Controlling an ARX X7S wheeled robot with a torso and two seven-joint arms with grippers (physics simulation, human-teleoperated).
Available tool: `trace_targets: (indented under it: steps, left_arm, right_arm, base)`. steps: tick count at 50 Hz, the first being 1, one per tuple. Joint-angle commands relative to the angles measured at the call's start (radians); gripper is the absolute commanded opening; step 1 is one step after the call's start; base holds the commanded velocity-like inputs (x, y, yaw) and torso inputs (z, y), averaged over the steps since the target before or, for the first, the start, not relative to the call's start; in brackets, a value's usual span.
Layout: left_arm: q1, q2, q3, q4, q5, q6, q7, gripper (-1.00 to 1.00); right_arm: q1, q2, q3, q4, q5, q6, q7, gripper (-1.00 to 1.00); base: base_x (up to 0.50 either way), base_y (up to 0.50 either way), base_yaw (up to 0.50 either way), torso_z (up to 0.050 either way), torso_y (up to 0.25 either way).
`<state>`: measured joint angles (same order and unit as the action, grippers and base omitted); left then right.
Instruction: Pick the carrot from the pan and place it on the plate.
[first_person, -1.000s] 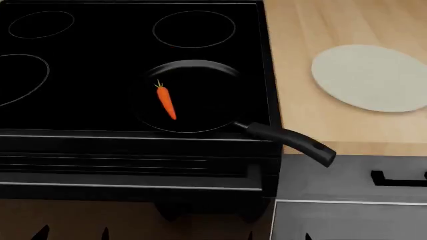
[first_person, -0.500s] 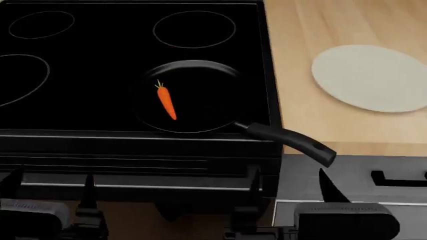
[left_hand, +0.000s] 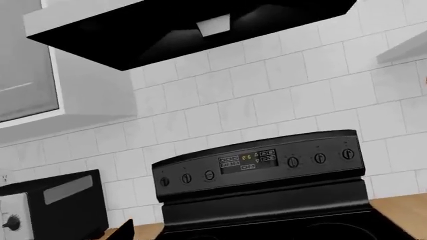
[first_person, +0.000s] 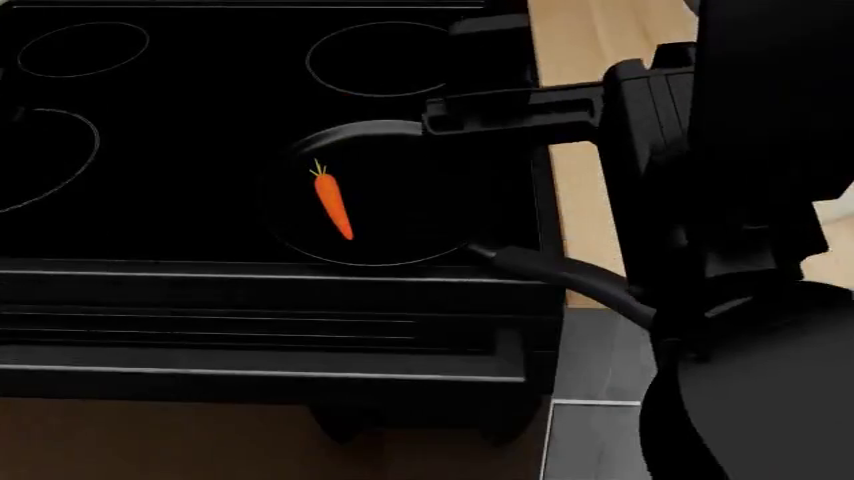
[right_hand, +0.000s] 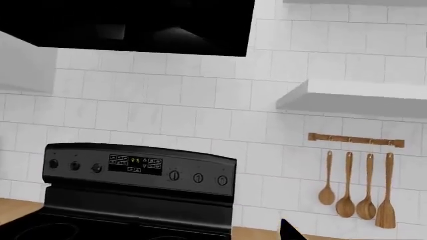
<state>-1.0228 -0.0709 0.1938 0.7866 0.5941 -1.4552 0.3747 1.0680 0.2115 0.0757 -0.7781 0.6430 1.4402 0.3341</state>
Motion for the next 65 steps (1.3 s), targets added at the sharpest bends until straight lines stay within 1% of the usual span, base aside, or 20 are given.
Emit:
trace_targets:
  steps: [1,2,6,8,12,13,18,24,43,54,60,65]
  left_arm:
    - [-0.181,0.052,-0.004,-0.068,0.229,-0.095,0.184,1.0]
    - [-0.223,0.045,-0.009,-0.098,0.23,-0.094,0.179,1.0]
    - [-0.229,0.053,-0.025,-0.117,0.216,-0.076,0.166,1.0]
    - [-0.26,0.054,-0.019,-0.131,0.216,-0.091,0.164,1.0]
    - [-0.249,0.061,-0.035,-0.119,0.193,-0.079,0.146,1.0]
    - [-0.245,0.063,-0.039,-0.115,0.183,-0.079,0.14,1.0]
    - [-0.212,0.064,-0.071,-0.112,0.109,-0.068,0.091,1.0]
    - [-0.199,0.059,-0.059,-0.103,0.075,-0.075,0.059,1.0]
    - [-0.163,0.04,-0.09,-0.098,0.029,-0.054,0.034,1.0]
    - [-0.144,0.023,-0.107,-0.099,-0.011,-0.039,0.012,1.0]
    - [-0.142,0.019,-0.111,-0.103,-0.017,-0.035,0.011,1.0]
    - [-0.129,0.019,-0.125,-0.105,-0.026,-0.024,0.004,1.0]
  right_arm:
    - [0.164,0.009,0.005,0.033,0.077,0.101,0.048,1.0]
    - [0.209,0.014,-0.005,0.086,0.062,0.086,0.049,1.0]
    - [0.229,0.018,-0.009,0.112,0.065,0.08,0.054,1.0]
    - [0.246,0.017,-0.008,0.119,0.069,0.089,0.062,1.0]
    - [0.244,0.033,-0.027,0.131,0.069,0.073,0.064,1.0]
    - [0.238,0.025,-0.009,0.134,0.079,0.072,0.061,1.0]
    - [0.196,0.037,-0.006,0.14,0.082,0.031,0.048,1.0]
    - [0.174,0.038,-0.014,0.144,0.093,0.012,0.041,1.0]
    - [0.148,0.034,-0.063,0.182,0.094,-0.044,0.041,1.0]
    - [0.153,0.005,-0.056,0.183,0.115,-0.015,0.075,1.0]
    - [0.152,-0.012,-0.032,0.2,0.126,-0.03,0.08,1.0]
    - [0.159,-0.011,-0.043,0.21,0.129,-0.036,0.081,1.0]
  base:
    - [0.0,0.0,0.0,0.0,0.0]
    - [0.0,0.0,0.0,0.0,0.0]
    - [0.0,0.0,0.0,0.0,0.0]
    - [0.0,0.0,0.0,0.0,0.0]
    - [0.0,0.0,0.0,0.0,0.0]
    - [0.0,0.0,0.0,0.0,0.0]
    - [0.0,-0.04,0.0,0.0,0.0]
    - [0.0,-0.26,0.0,0.0,0.0]
    - [0.0,-0.27,0.0,0.0,0.0]
    - [0.0,0.0,0.0,0.0,0.0]
    - [0.0,0.0,0.0,0.0,0.0]
    - [0.0,0.0,0.0,0.0,0.0]
